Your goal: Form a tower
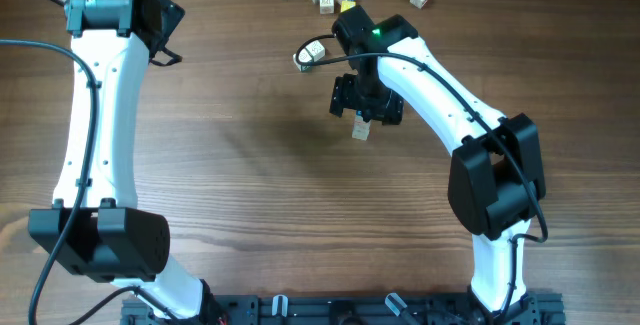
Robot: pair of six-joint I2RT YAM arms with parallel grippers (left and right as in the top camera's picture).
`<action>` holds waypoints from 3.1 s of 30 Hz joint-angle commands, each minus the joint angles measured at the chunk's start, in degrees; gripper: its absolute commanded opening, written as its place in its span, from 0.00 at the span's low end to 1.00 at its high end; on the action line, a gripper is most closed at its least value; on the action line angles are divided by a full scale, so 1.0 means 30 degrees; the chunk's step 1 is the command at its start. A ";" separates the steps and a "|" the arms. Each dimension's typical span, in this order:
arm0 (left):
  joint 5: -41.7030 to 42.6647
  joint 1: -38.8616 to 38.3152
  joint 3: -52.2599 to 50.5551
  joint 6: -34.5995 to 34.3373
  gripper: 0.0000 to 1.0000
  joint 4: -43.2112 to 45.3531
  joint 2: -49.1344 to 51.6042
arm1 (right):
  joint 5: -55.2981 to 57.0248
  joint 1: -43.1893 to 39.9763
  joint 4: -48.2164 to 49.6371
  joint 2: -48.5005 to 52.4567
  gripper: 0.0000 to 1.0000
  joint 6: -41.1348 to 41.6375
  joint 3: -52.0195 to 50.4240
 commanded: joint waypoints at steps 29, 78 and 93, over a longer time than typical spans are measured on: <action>-0.0517 0.0051 0.0073 0.0248 1.00 -0.0007 0.0189 | -0.0627 0.0044 0.1792 0.0503 0.71 -0.0036 -0.1894; -0.0517 0.0051 0.0073 0.0248 1.00 0.0000 0.0189 | -0.0823 0.0022 0.1719 0.0503 0.43 -0.0160 -0.1894; -0.0517 0.0051 0.0073 0.0248 1.00 0.0000 0.0189 | -0.0823 -0.0109 0.1362 0.0503 0.40 -0.0168 -0.1894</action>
